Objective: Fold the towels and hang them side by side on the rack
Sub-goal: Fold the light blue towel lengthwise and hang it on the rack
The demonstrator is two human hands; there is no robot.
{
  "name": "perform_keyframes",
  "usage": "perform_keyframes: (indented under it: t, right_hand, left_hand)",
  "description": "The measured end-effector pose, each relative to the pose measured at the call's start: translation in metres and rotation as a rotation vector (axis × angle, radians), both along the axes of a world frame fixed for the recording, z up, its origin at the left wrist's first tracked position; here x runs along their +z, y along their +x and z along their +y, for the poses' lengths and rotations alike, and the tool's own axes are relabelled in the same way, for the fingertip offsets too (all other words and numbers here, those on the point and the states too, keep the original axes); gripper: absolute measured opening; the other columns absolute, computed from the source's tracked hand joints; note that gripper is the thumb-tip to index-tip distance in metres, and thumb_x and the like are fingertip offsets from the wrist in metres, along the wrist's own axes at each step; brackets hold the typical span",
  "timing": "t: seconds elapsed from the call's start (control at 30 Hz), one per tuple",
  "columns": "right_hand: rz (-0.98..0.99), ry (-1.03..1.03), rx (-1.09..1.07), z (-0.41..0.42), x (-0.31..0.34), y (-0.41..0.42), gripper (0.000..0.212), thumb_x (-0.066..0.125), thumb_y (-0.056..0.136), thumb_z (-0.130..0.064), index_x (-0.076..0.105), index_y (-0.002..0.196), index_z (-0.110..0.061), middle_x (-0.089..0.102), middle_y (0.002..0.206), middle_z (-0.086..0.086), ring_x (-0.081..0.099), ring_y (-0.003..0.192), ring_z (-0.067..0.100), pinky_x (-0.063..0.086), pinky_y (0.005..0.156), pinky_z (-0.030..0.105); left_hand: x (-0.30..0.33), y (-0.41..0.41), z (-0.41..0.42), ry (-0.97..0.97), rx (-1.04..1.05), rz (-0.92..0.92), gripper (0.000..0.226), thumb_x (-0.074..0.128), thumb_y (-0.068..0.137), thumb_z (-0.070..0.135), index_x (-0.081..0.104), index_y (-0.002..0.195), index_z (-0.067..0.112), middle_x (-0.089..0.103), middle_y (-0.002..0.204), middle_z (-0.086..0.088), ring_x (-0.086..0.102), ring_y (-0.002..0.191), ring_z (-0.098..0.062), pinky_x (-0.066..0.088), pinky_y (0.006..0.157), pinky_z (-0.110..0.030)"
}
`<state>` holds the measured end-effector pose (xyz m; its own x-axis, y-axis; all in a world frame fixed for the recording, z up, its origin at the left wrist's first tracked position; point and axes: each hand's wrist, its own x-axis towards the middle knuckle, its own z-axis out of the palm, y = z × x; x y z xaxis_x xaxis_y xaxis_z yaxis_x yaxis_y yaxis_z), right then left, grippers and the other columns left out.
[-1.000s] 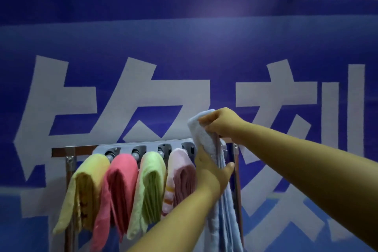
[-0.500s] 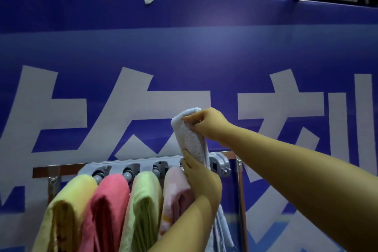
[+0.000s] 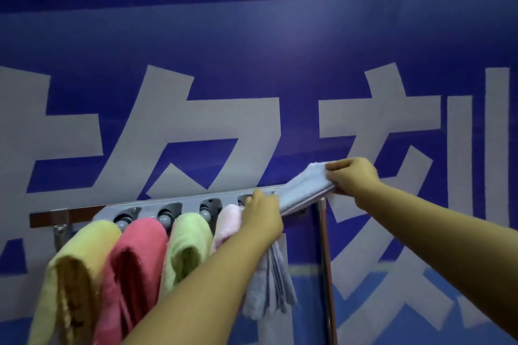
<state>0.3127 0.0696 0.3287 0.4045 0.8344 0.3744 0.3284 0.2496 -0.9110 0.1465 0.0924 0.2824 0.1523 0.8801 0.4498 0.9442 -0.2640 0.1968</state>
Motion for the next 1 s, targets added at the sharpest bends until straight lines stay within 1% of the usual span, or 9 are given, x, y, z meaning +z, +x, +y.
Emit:
perform_keyframes:
  t: [0.07,0.17,0.2,0.33,0.5,0.7,0.83,0.93,1.0]
  right_hand:
    - [0.155,-0.055,0.023,-0.003,-0.021,0.011,0.025,0.059,0.084,0.006,0.067,0.106,-0.002,0.058,0.103,0.015,0.06,0.085,0.029,0.058,0.062,0.03]
    - [0.337,-0.118,0.052,-0.013,-0.051,0.013,0.024,0.058,0.085,0.008,0.066,0.106,0.001,0.057,0.1,0.019,0.057,0.067,0.024,0.052,0.04,0.02]
    - [0.421,-0.135,0.075,-0.018,-0.06,0.012,0.024,0.057,0.085,0.009,0.065,0.106,0.0,0.056,0.103,0.02,0.057,0.069,0.024,0.052,0.041,0.019]
    - [0.719,-0.194,0.162,-0.032,-0.088,0.009,0.024,0.051,0.087,0.01,0.064,0.105,-0.001,0.052,0.112,0.021,0.057,0.097,0.03,0.05,0.074,0.033]
    - [0.933,-0.231,0.193,-0.037,-0.123,0.002,0.022,0.047,0.089,0.009,0.059,0.106,0.002,0.05,0.113,0.026,0.054,0.095,0.033,0.048,0.074,0.034]
    - [1.075,-0.223,0.202,-0.023,-0.14,-0.022,0.032,0.043,0.091,0.01,0.047,0.123,0.01,0.046,0.131,0.029,0.048,0.12,0.04,0.043,0.081,0.035]
    - [1.097,-0.336,0.259,-0.013,-0.162,-0.039,0.031,0.043,0.091,0.011,0.048,0.122,0.012,0.051,0.124,0.03,0.051,0.115,0.041,0.048,0.077,0.039]
    - [1.078,-0.367,0.334,-0.001,-0.18,-0.047,0.032,0.044,0.09,0.008,0.051,0.122,0.008,0.056,0.098,0.022,0.057,0.081,0.03,0.055,0.05,0.034]
    - [0.987,-0.407,0.342,0.008,-0.189,-0.05,0.032,0.049,0.09,0.001,0.055,0.121,0.002,0.059,0.1,0.018,0.059,0.076,0.024,0.053,0.042,0.025]
  left_hand:
    - [0.003,-0.003,-0.004,-0.019,-0.05,0.065,0.041,0.053,0.084,0.002,0.05,0.124,0.012,0.039,0.128,-0.014,0.043,0.12,-0.034,0.038,0.096,-0.037]
    - [0.007,-0.008,-0.012,-0.037,-0.108,0.155,0.043,0.051,0.085,0.005,0.046,0.127,0.011,0.04,0.129,-0.014,0.048,0.118,-0.034,0.04,0.095,-0.038]
    - [0.009,-0.009,-0.015,-0.049,-0.116,0.177,0.045,0.05,0.085,0.006,0.044,0.129,0.012,0.04,0.13,-0.014,0.049,0.118,-0.034,0.04,0.094,-0.038]
    - [0.017,-0.014,-0.022,-0.092,-0.154,0.26,0.044,0.051,0.086,0.012,0.041,0.129,0.019,0.046,0.13,-0.011,0.051,0.115,-0.031,0.039,0.086,-0.035]
    - [0.019,-0.007,-0.019,-0.096,-0.169,0.421,0.043,0.048,0.086,0.003,0.045,0.126,0.018,0.051,0.123,-0.011,0.053,0.108,-0.031,0.041,0.083,-0.037]
    - [0.01,0.004,-0.02,0.278,-0.021,0.643,0.035,0.047,0.087,0.001,0.045,0.121,0.007,0.049,0.122,-0.013,0.047,0.114,-0.032,0.038,0.086,-0.037]
    - [-0.013,-0.002,-0.016,0.091,-0.018,0.405,0.048,0.044,0.087,-0.004,0.035,0.132,0.01,0.043,0.127,-0.017,0.052,0.112,-0.038,0.042,0.085,-0.041]
    - [-0.023,-0.007,-0.013,0.027,-0.097,0.108,0.054,0.041,0.085,-0.003,0.033,0.136,0.013,0.041,0.132,-0.019,0.052,0.111,-0.039,0.044,0.09,-0.045]
    - [-0.032,-0.003,-0.019,0.021,-0.135,-0.105,0.057,0.042,0.085,-0.003,0.029,0.139,0.013,0.041,0.136,-0.018,0.05,0.115,-0.036,0.043,0.093,-0.041]
